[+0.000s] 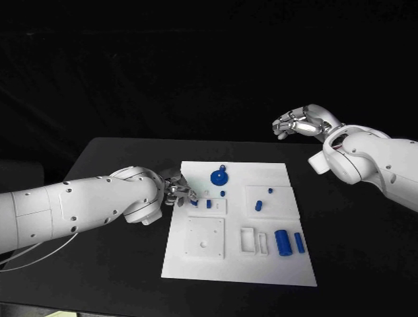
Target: Assemble the parts on the task board
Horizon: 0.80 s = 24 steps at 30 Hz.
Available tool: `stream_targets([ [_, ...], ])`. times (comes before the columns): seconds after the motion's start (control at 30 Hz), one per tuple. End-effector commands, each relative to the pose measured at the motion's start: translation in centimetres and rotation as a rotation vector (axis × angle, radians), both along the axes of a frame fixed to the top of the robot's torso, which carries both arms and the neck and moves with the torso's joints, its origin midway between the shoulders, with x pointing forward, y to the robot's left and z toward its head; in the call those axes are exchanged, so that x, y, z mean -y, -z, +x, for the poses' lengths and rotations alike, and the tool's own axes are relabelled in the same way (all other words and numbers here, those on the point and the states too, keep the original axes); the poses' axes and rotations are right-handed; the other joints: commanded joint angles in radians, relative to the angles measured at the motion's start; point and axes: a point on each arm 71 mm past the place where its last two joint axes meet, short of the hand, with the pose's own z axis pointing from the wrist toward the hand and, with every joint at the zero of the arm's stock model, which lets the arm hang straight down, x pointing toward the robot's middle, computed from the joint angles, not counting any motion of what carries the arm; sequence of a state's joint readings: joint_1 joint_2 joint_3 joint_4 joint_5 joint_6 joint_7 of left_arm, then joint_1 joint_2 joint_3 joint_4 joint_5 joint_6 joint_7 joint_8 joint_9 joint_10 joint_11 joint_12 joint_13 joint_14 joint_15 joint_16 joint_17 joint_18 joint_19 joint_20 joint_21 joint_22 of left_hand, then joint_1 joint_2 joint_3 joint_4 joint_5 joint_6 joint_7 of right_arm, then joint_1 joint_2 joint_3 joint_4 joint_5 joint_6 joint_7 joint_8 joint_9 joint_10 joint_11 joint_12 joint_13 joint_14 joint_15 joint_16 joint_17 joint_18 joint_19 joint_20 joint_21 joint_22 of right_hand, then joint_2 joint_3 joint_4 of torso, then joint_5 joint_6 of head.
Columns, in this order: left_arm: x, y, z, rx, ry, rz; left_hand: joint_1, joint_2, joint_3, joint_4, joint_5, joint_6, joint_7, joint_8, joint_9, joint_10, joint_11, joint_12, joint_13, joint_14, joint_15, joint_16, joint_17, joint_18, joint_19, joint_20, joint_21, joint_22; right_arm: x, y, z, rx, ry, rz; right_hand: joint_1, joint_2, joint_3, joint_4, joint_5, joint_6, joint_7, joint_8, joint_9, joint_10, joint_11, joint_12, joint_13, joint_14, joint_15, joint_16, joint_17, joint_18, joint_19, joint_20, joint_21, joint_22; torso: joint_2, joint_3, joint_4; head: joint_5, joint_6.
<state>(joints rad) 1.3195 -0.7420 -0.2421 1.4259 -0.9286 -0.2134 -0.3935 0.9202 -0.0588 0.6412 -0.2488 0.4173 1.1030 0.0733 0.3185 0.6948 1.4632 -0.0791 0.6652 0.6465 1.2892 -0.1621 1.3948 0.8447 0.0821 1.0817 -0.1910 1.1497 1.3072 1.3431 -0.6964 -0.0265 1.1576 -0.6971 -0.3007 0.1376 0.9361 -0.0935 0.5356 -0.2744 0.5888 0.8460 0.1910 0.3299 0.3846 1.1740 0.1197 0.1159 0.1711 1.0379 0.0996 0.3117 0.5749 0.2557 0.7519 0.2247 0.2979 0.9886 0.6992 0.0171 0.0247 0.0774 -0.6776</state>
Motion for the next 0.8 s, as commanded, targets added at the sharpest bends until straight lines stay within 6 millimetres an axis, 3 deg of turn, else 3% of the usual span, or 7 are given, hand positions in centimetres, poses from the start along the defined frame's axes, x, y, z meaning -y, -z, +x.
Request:
stream_targets([
  [0.03, 0.1, 0.1, 0.0, 0.01, -0.008, 0.002, 0.008, 0.003, -0.001, 0.006, 0.004, 0.106, -0.056, 0.002, 0.075, -0.002, -0.007, 0.008, 0.002, 0.018, -0.027, 0.006, 0.002, 0.038, 0.005, -0.05, 0.002, 0.001, -0.1, 0.0, -0.1, 0.004, -0.012, 0.0, -0.003, -0.004, -0.005, 0.0, 0.004, -0.006, 0.001, -0.005, -0.001, 0.008, 0.002, -0.006, -0.001, 0.002, 0.008, -0.005, 0.001, 0.006, 0.0, 0.003, -0.004, 0.0, 0.001, -0.0008, -0.0018, 0.002, 0.0],
  [0.8, 0.4, 1.2, 0.0, -0.012, -0.001, 0.024, 0.003, 0.006, -0.002, 0.013, -0.003, 0.109, -0.057, 0.003, 0.078, -0.005, -0.007, 0.019, 0.005, 0.019, -0.027, 0.009, 0.003, 0.038, 0.004, -0.051, 0.004, 0.003, 0.1, 0.0, -0.1, 0.003, -0.01, -0.001, -0.003, -0.004, -0.005, 0.0, 0.005, -0.006, 0.001, -0.004, -0.001, 0.009, 0.002, -0.007, -0.002, 0.002, 0.008, -0.006, 0.001, 0.006, 0.0, 0.003, -0.004, 0.0, 0.002, 0.0, -0.0006, -0.006, -0.003],
])
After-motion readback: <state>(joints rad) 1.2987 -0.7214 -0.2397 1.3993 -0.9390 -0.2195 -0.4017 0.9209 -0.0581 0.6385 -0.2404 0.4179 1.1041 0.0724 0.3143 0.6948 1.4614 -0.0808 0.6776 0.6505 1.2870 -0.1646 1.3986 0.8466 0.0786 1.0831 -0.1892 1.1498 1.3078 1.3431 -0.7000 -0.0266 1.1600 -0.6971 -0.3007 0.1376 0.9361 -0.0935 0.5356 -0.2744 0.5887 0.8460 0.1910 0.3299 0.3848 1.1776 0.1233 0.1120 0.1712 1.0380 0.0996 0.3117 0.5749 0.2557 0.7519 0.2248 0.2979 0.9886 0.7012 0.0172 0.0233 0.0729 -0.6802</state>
